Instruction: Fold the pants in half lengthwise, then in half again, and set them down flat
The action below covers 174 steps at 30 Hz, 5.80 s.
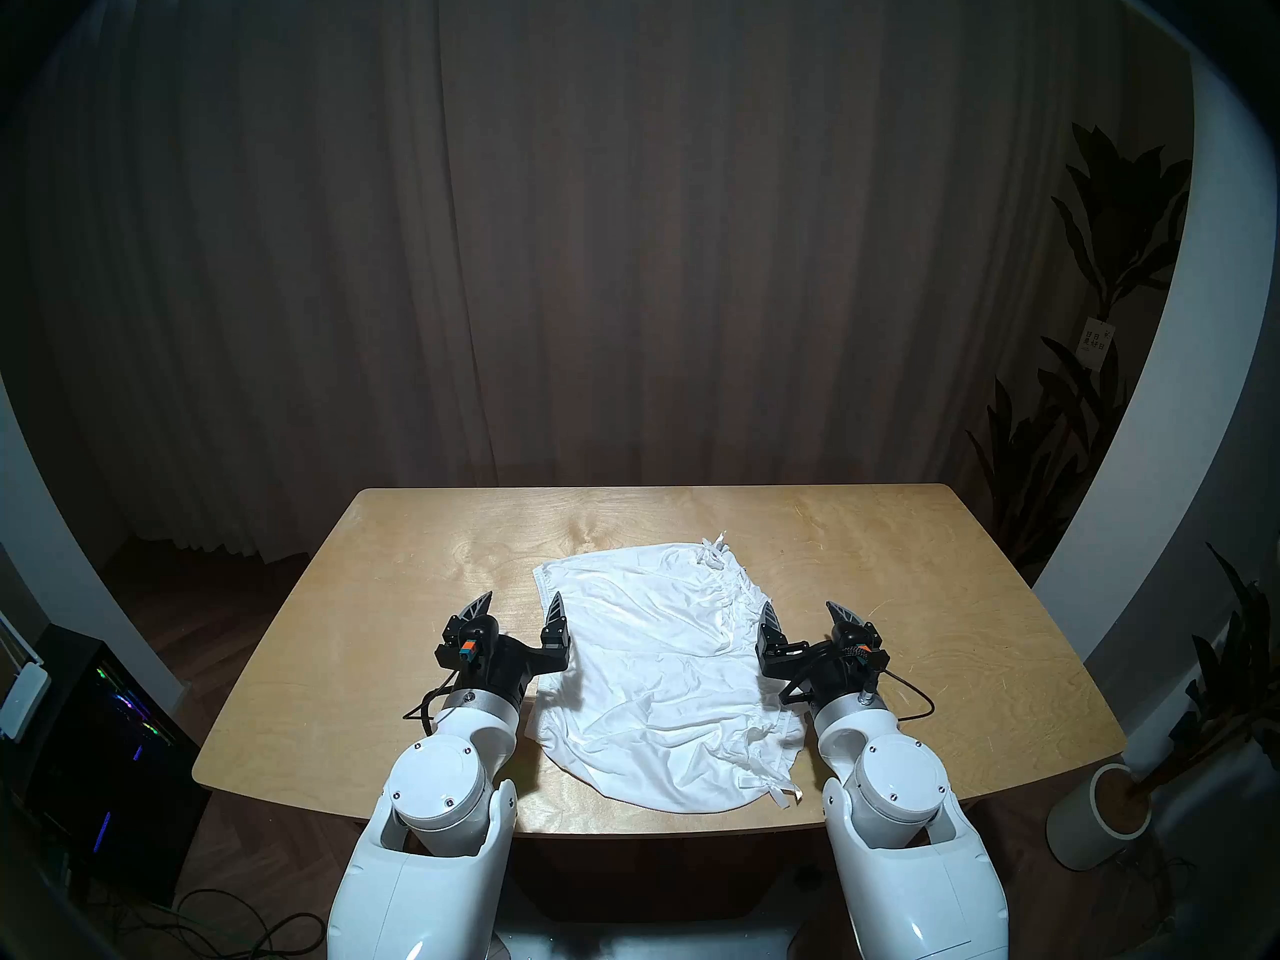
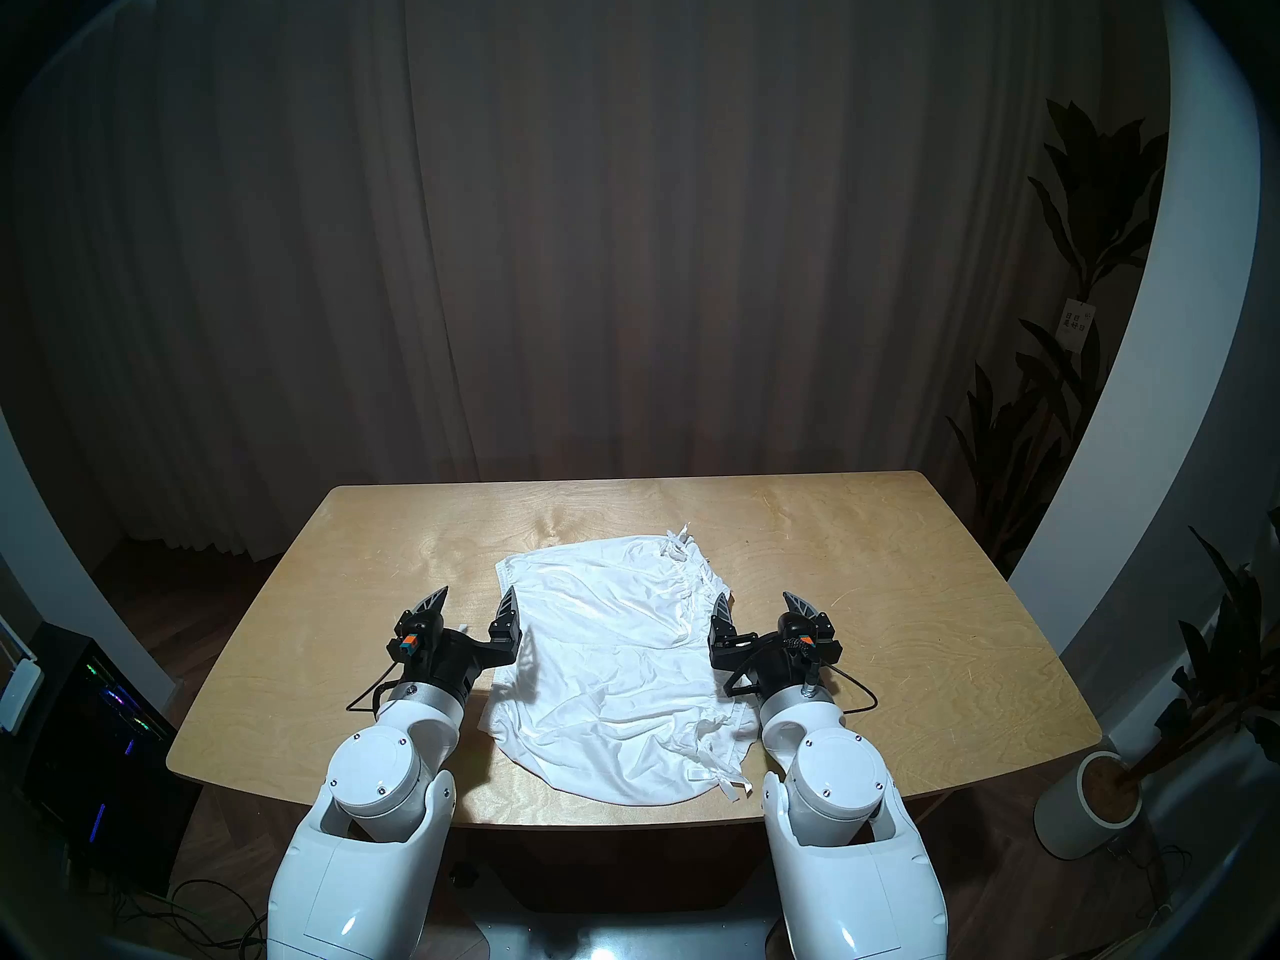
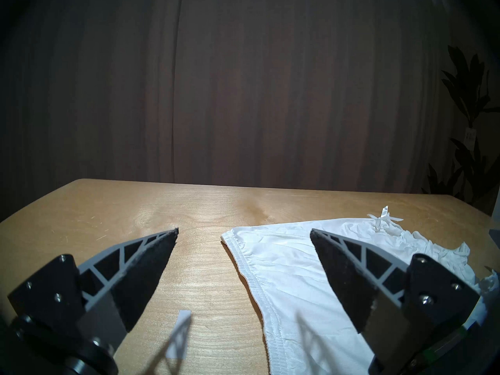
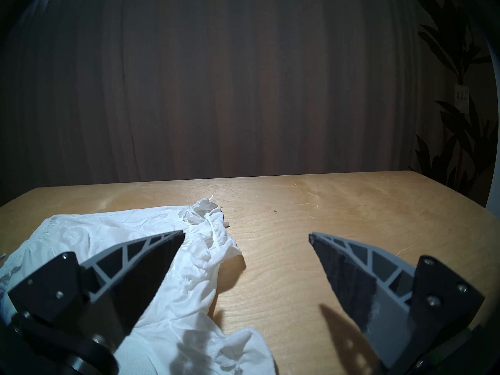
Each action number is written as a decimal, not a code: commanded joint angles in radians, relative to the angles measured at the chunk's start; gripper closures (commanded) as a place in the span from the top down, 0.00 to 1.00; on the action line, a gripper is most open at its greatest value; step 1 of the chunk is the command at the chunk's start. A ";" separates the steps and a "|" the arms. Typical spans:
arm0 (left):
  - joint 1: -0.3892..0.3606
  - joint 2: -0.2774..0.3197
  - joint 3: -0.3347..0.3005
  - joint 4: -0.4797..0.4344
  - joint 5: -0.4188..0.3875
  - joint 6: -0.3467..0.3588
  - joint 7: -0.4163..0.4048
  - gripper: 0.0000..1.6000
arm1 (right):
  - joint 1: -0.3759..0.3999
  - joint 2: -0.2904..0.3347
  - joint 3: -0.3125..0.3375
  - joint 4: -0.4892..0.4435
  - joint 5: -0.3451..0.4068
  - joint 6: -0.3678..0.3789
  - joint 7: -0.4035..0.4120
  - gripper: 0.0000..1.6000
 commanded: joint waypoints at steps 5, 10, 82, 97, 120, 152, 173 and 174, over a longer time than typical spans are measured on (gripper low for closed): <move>-0.015 -0.049 -0.084 -0.082 -0.198 0.052 0.000 1.00 | 0.026 -0.036 0.034 -0.053 0.279 0.078 0.007 1.00; -0.017 -0.056 -0.117 -0.100 -0.287 0.082 -0.007 1.00 | 0.044 -0.040 0.053 -0.064 0.370 0.114 0.007 1.00; 0.216 -0.163 -0.343 -0.311 -1.448 0.497 0.211 1.00 | -0.106 -0.125 0.293 -0.243 1.622 0.639 -0.325 1.00; 0.270 -0.157 -0.318 -0.378 -1.574 0.622 0.361 1.00 | -0.138 -0.093 0.341 -0.363 1.683 0.676 -0.518 1.00; 0.291 -0.172 -0.265 -0.392 -1.722 0.672 0.687 1.00 | -0.155 -0.002 0.396 -0.352 1.853 0.769 -0.856 1.00; 0.070 -0.055 -0.357 -0.281 -2.023 0.587 1.230 1.00 | -0.089 0.145 0.341 -0.265 2.304 0.703 -1.226 1.00; -0.004 0.081 -0.426 -0.100 -2.346 0.579 1.366 1.00 | 0.038 0.315 0.248 -0.238 2.484 0.635 -1.318 1.00; -0.005 0.089 -0.425 -0.089 -2.364 0.580 1.370 1.00 | 0.043 0.329 0.243 -0.229 2.480 0.641 -1.318 1.00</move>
